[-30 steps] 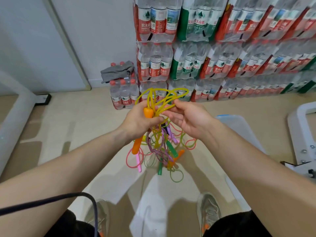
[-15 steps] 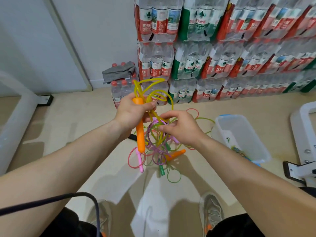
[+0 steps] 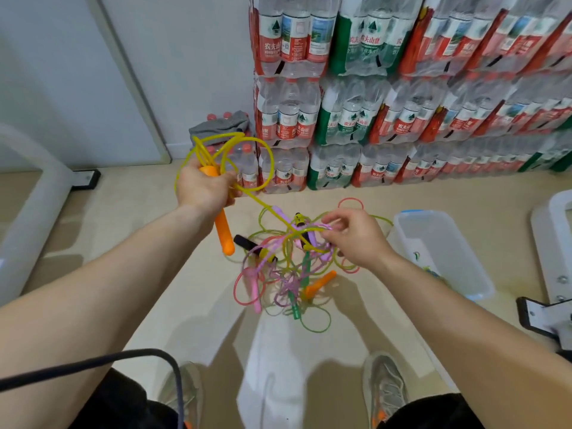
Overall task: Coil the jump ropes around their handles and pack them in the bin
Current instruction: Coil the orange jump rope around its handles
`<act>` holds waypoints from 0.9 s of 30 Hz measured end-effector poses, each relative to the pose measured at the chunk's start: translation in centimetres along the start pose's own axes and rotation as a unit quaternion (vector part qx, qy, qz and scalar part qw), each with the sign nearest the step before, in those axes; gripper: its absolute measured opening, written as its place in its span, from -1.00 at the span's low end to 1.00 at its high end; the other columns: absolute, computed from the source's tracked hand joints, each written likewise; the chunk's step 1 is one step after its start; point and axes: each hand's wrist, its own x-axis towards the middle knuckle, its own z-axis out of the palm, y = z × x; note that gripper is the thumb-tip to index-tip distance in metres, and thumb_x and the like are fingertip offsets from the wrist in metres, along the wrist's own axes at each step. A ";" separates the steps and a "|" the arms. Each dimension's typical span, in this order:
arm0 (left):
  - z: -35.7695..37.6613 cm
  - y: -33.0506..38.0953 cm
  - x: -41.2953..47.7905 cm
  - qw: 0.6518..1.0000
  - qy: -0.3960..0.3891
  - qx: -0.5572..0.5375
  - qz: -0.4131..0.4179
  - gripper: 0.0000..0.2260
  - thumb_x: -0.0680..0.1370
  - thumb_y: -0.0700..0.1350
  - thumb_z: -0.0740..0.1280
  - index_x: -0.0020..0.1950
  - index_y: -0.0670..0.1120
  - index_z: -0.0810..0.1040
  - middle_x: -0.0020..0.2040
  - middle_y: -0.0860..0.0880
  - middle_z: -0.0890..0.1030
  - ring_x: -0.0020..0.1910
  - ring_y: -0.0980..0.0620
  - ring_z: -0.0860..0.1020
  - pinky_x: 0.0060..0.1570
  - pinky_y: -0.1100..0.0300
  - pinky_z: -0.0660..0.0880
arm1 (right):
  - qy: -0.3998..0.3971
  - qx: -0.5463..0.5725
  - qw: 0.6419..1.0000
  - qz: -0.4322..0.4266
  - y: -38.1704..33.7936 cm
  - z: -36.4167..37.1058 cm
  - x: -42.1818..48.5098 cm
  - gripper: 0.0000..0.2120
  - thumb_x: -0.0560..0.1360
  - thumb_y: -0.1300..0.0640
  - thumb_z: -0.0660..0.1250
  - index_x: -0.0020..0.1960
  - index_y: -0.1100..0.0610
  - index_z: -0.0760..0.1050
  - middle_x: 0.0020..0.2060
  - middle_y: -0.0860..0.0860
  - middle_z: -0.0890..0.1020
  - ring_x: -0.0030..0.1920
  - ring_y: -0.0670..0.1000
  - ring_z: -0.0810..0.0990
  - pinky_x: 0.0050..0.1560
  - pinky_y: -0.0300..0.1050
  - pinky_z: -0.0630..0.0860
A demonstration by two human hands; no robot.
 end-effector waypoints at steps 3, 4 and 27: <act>0.3 0.0 -0.1 1.000 0.006 -0.009 0.014 -0.83 0.56 -0.27 0.40 0.06 -0.10 0.45 -0.23 -0.15 0.63 -0.39 -0.10 0.65 -0.48 0.16 0.52 | -0.010 -0.094 0.994 0.052 2.8 -0.6 0.8 -0.78 0.50 0.28 0.42 -0.11 -0.03 0.52 -0.34 -0.03 0.58 -0.36 0.06 0.64 -0.24 0.09 0.65; 0.3 0.1 0.1 1.000 0.014 -0.019 0.017 -0.84 0.55 -0.25 0.41 0.04 -0.09 0.46 -0.22 -0.16 0.64 -0.37 -0.12 0.67 -0.44 0.12 0.56 | -0.013 -0.122 0.990 0.063 3.6 -0.7 1.0 -0.75 0.48 0.31 0.37 -0.12 -0.04 0.50 -0.27 0.02 0.61 -0.32 0.11 0.67 -0.26 0.08 0.65; 0.5 3.6 -2.4 0.967 -0.132 -0.205 -0.075 -0.94 0.60 -0.27 0.31 -0.06 -0.22 0.54 -0.33 -0.02 0.60 -0.36 0.03 0.66 -0.53 0.32 0.43 | -0.273 -0.105 0.956 -0.009 0.4 4.1 -0.6 -0.74 0.57 -0.04 0.37 -0.14 0.16 0.52 -0.13 0.04 0.64 -0.08 0.05 0.59 0.01 -0.04 0.52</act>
